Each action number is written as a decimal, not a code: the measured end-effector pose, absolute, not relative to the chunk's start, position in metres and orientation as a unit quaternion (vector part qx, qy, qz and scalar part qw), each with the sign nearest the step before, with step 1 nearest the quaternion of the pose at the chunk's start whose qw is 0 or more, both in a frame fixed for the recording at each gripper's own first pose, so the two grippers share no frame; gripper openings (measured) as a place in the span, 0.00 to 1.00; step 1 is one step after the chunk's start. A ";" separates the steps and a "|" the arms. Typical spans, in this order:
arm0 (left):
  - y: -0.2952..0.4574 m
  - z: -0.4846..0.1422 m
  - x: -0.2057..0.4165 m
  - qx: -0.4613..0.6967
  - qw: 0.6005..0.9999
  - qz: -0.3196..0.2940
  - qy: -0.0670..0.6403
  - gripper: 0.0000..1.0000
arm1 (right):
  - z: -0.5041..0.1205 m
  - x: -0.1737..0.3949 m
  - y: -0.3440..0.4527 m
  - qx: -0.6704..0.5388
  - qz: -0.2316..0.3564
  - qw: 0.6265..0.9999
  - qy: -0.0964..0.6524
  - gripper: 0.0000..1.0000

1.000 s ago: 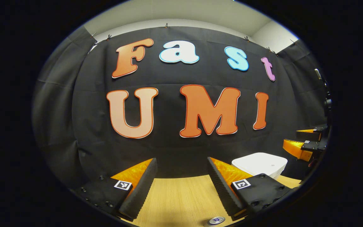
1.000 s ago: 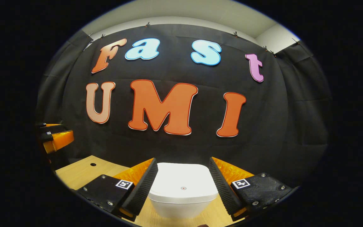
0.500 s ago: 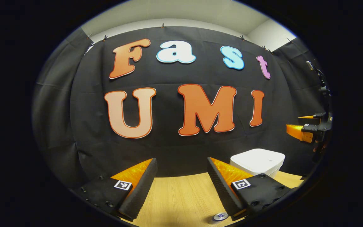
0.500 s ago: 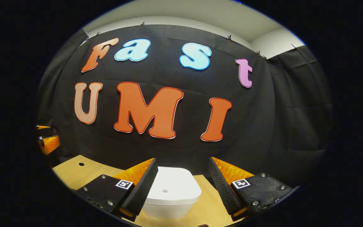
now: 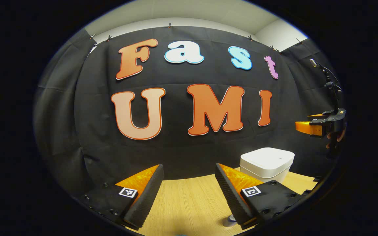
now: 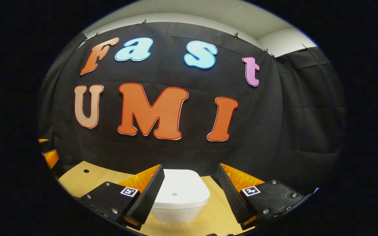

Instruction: Press the lid of the desktop garbage bin to open it, pick up the crumpled paper on the desktop and throw it into the bin, then pick up the pop can on the desktop and drop it into the bin, and finally close the garbage bin lid.

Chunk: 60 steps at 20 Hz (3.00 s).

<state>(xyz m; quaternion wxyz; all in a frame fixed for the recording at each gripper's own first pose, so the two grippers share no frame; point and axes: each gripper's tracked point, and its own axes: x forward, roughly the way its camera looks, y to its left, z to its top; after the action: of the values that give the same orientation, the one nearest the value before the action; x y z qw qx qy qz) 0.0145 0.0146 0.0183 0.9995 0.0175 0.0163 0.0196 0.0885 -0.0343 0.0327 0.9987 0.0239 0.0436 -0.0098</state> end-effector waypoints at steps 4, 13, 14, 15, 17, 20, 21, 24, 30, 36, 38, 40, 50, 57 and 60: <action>0.025 -0.002 0.005 0.023 0.999 0.014 0.035 1.00 | 0.027 0.094 -0.037 0.019 -0.015 0.998 0.064 0.99; 0.056 -0.033 -0.012 0.022 0.993 0.090 0.074 1.00 | 0.006 0.139 -0.032 0.017 0.030 0.992 0.125 0.93; 0.059 -0.036 -0.014 0.022 0.992 0.099 0.080 1.00 | -0.003 0.145 -0.033 0.023 0.033 0.989 0.144 0.90; 0.059 -0.042 -0.014 0.021 0.990 0.107 0.086 1.00 | -0.011 0.151 -0.033 0.032 0.038 0.986 0.162 0.85; 0.061 -0.051 -0.017 0.021 0.988 0.121 0.096 1.00 | -0.024 0.160 -0.029 0.054 0.050 0.977 0.198 0.78; 0.064 -0.059 -0.021 0.019 0.984 0.140 0.110 1.00 | -0.040 0.165 -0.018 0.085 0.085 0.964 0.237 0.66; 0.065 -0.064 -0.022 0.015 0.983 0.145 0.116 1.00 | -0.044 0.167 -0.013 0.093 0.102 0.959 0.248 0.59; 0.068 -0.073 -0.025 0.004 0.978 0.160 0.131 1.00 | -0.059 0.180 -0.007 0.096 0.115 0.950 0.275 0.31; 0.073 -0.079 -0.028 0.009 0.973 0.185 0.141 1.00 | -0.077 0.191 0.000 0.078 0.131 0.942 0.298 0.01; 0.080 -0.085 -0.028 0.008 0.967 0.204 0.150 1.00 | -0.100 0.193 0.010 0.051 0.143 0.934 0.323 0.01; 0.081 -0.087 -0.028 0.008 0.966 0.207 0.156 1.00 | -0.107 0.190 0.015 0.054 0.149 0.929 0.334 0.01; 0.078 -0.089 -0.027 0.009 0.965 0.209 0.160 1.00 | -0.116 0.184 0.016 0.051 0.155 0.924 0.346 0.01; 0.067 -0.095 -0.020 0.015 0.964 0.201 0.174 1.00 | -0.115 0.174 0.021 0.062 0.156 0.927 0.335 0.01; 0.051 -0.098 -0.016 0.020 0.965 0.192 0.180 1.00 | -0.116 0.173 0.021 0.069 0.160 0.928 0.328 0.01; 0.044 -0.098 -0.010 0.024 0.964 0.189 0.184 1.00 | -0.109 0.175 0.022 0.075 0.164 0.931 0.317 0.01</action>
<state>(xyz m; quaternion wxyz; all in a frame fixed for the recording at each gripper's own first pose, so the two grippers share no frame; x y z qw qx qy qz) -0.0104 0.0443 -0.0980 0.9642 0.0242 0.1843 0.1890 0.1750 0.0215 -0.1090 0.9312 0.0749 0.3166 0.1642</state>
